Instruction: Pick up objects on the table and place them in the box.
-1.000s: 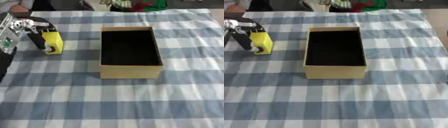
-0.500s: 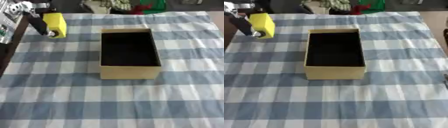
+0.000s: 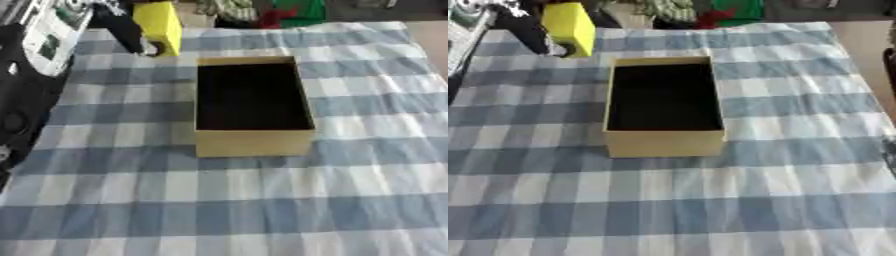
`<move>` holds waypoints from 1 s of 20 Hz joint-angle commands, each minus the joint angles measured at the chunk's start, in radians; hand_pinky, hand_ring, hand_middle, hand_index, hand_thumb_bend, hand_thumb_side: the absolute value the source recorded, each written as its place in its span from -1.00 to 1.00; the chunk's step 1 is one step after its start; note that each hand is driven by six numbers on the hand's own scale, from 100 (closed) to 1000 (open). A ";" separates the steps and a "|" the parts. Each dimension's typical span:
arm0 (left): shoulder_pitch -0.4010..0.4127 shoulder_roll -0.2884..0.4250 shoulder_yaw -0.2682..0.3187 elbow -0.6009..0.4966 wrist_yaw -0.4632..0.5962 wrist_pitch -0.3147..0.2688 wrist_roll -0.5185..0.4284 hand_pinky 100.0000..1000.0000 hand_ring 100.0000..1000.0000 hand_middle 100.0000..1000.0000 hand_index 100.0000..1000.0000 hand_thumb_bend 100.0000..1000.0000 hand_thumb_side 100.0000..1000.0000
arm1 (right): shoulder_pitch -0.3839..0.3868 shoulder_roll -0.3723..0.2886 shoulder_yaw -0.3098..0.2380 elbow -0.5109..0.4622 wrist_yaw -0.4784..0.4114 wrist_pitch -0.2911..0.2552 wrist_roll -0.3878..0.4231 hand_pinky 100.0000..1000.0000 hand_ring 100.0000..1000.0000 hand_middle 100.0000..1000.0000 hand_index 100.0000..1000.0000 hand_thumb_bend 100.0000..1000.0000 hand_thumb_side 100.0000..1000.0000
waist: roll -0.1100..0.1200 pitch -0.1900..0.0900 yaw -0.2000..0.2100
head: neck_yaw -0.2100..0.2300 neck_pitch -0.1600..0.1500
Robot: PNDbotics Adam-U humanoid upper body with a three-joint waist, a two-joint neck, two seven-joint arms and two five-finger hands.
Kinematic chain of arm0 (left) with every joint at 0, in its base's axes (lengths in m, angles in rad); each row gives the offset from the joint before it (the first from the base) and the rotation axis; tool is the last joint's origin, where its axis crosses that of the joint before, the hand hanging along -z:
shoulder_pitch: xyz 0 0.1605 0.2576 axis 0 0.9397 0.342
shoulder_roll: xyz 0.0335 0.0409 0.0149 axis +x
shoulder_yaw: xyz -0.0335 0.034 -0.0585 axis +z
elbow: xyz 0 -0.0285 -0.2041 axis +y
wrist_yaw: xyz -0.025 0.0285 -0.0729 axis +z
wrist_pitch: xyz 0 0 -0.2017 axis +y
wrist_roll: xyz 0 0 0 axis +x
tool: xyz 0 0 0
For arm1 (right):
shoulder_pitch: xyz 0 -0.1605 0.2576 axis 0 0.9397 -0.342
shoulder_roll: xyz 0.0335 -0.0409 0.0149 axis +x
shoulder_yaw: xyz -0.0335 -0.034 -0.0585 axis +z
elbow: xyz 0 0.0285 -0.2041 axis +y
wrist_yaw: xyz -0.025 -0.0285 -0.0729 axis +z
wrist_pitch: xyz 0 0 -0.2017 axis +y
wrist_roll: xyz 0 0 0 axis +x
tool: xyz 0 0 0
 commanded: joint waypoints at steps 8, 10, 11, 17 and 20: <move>-0.028 -0.080 -0.073 -0.037 0.073 0.076 0.041 0.42 0.37 0.17 0.39 -0.92 -1.00 | -0.031 -0.013 -0.021 -0.015 -0.005 0.000 -0.016 0.65 0.49 0.42 0.57 -1.00 0.26 | 0.002 -0.025 -0.013 | -0.002 0.014; -0.025 -0.092 -0.078 -0.016 0.084 0.087 0.054 0.42 0.38 0.18 0.40 -0.88 -1.00 | -0.035 -0.013 -0.020 -0.015 -0.005 0.000 -0.017 0.65 0.49 0.42 0.57 -1.00 0.26 | 0.003 -0.023 -0.017 | -0.003 0.014; -0.024 -0.097 -0.080 -0.005 0.087 0.090 0.061 0.42 0.38 0.18 0.40 -0.88 -1.00 | -0.036 -0.012 -0.020 -0.015 -0.005 -0.001 -0.017 0.65 0.49 0.42 0.57 -1.00 0.26 | 0.003 -0.021 -0.019 | -0.003 0.013; -0.017 -0.119 -0.089 0.059 0.105 0.065 0.057 0.46 0.44 0.27 0.48 -0.60 -1.00 | -0.043 -0.010 -0.020 -0.015 -0.007 -0.002 -0.019 0.65 0.49 0.42 0.57 -1.00 0.26 | 0.008 -0.015 -0.030 | -0.005 0.015; -0.013 -0.121 -0.091 0.078 0.114 0.032 0.015 0.54 0.52 0.38 0.56 -0.32 -1.00 | -0.043 -0.009 -0.021 -0.015 -0.007 -0.001 -0.021 0.65 0.49 0.42 0.57 -1.00 0.26 | 0.010 -0.014 -0.032 | -0.008 0.017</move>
